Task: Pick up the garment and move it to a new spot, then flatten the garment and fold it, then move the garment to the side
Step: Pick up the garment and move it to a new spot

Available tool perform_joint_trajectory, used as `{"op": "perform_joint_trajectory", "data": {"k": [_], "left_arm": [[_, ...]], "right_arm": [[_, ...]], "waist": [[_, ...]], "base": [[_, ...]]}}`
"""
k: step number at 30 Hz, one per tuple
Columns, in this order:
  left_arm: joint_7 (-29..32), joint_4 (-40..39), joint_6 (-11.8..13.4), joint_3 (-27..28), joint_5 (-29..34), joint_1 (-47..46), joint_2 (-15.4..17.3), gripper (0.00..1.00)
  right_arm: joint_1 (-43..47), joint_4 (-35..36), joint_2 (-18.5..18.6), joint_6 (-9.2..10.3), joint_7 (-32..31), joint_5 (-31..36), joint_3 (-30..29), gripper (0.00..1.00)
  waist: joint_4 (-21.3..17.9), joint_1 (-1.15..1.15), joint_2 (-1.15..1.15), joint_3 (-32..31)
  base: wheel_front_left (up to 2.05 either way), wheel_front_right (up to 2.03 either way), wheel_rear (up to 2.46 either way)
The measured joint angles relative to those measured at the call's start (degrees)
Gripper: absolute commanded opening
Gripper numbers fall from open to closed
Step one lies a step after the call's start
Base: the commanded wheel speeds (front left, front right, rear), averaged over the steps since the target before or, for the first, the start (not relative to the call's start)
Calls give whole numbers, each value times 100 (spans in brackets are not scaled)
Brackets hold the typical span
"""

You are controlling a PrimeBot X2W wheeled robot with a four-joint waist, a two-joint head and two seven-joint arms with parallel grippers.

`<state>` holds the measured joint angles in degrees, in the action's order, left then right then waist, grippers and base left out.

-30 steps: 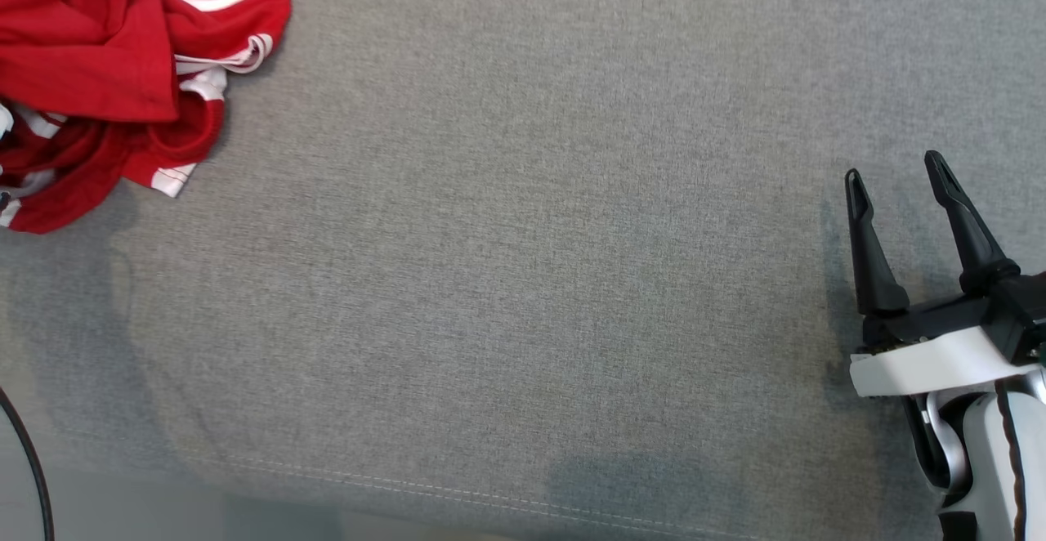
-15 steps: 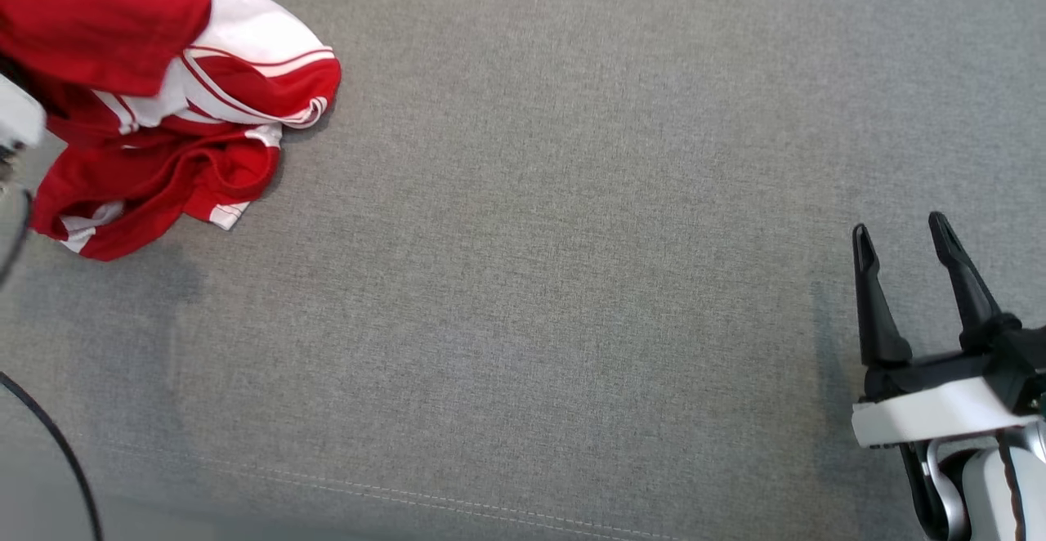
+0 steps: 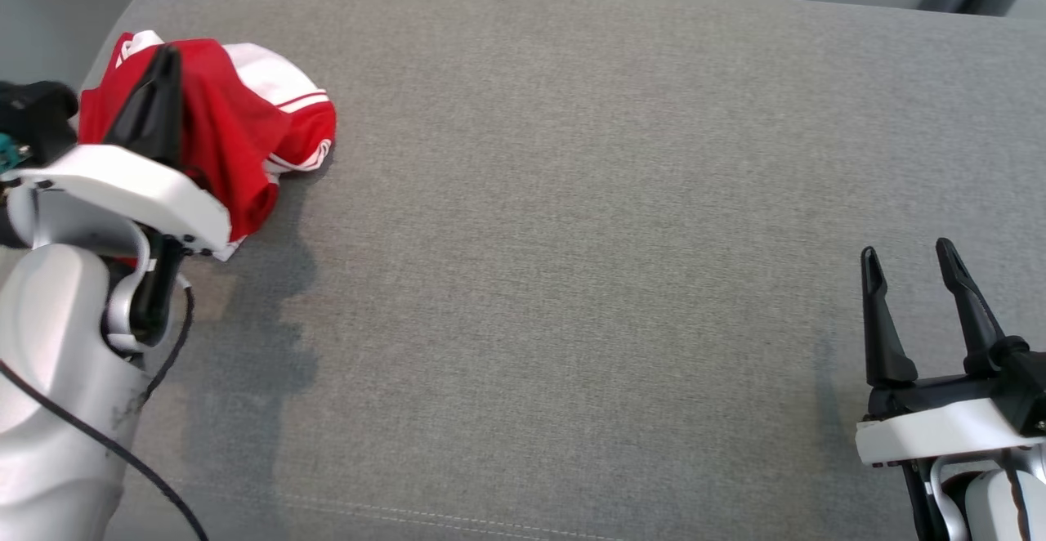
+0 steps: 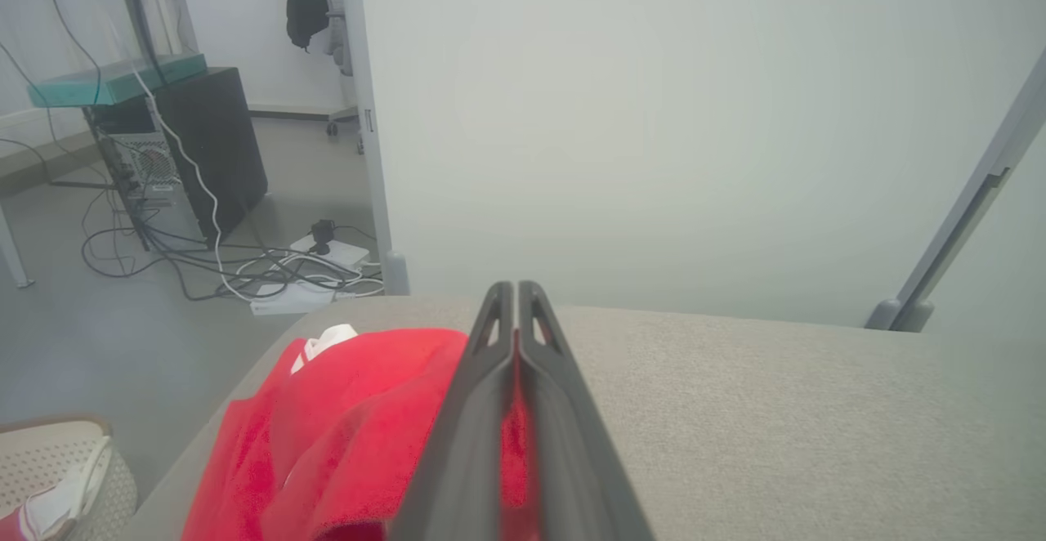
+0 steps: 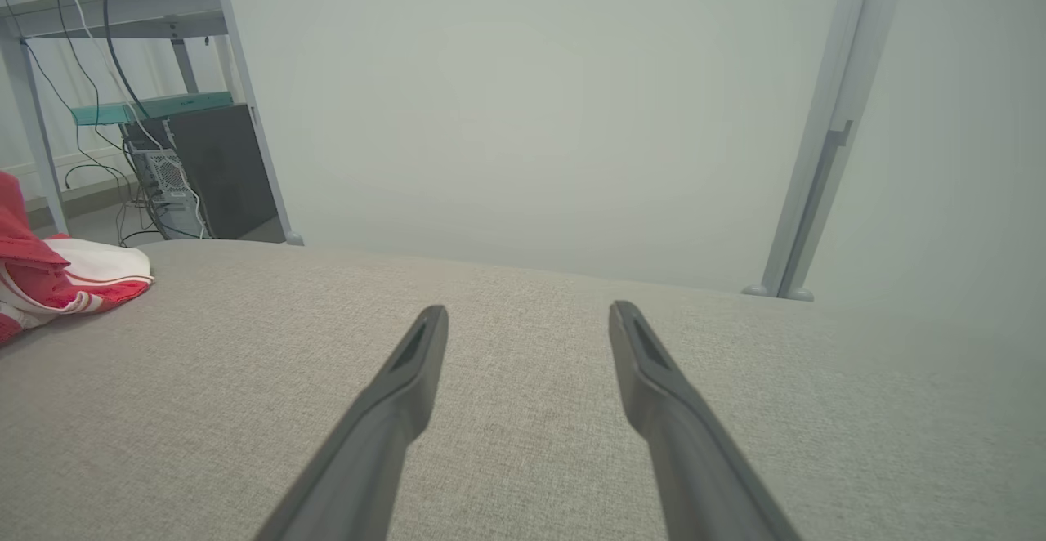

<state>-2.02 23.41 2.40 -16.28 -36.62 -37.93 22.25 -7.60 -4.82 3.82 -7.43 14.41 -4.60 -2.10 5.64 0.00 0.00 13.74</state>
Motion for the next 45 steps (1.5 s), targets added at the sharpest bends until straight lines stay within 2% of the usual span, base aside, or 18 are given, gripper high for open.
{"op": "perform_joint_trajectory", "data": {"k": [7,14,18,23,29,34,38,39,40,41,45], "left_arm": [[319,-1240,178,-591,353,5,-213,0],[605,-1781,169,-1372,499,15,-758,0],[705,-1773,159,-1731,534,33,-1036,0],[767,-1680,-36,-2235,563,134,-1299,0],[812,-1392,-142,-2639,646,93,-1635,0],[839,-893,-192,-2719,654,63,-1678,0],[814,-626,-233,-2709,617,62,-1650,0],[723,-605,-238,-2703,603,63,-1625,20],[671,-611,-237,-2696,595,64,-1614,78],[611,-637,-236,-2688,595,69,-1601,100],[432,-1032,-225,-2621,583,138,-1536,100]], "right_arm": [[128,30,-45,0,0,-31,-108,100],[183,80,-114,0,0,-101,-140,100],[235,86,-145,0,0,-144,-136,100],[236,80,-153,0,0,-338,-112,100],[246,51,-154,0,0,-605,-46,100],[244,35,-160,1,0,-719,29,100],[226,21,-162,1,0,-755,8,100],[223,2,-163,1,0,-754,-7,100],[214,-3,-164,1,0,-754,-21,100],[201,-9,-165,1,0,-748,-46,100],[99,-29,-163,1,0,-695,-92,100]], "waist": [[-381,0,0,-83],[-1047,0,0,-103],[-1526,0,0,-75],[-2150,0,0,-5],[-2796,0,0,152],[-3035,0,0,390],[-2938,0,0,469],[-2822,0,0,474],[-2757,0,0,474],[-2686,0,0,473],[-2352,0,0,445]], "base": [[0,0,0],[0,0,0],[0,0,0],[0,0,0],[0,0,0],[0,0,0],[0,0,0],[0,0,0],[0,0,0],[0,0,0],[0,0,0]]}}
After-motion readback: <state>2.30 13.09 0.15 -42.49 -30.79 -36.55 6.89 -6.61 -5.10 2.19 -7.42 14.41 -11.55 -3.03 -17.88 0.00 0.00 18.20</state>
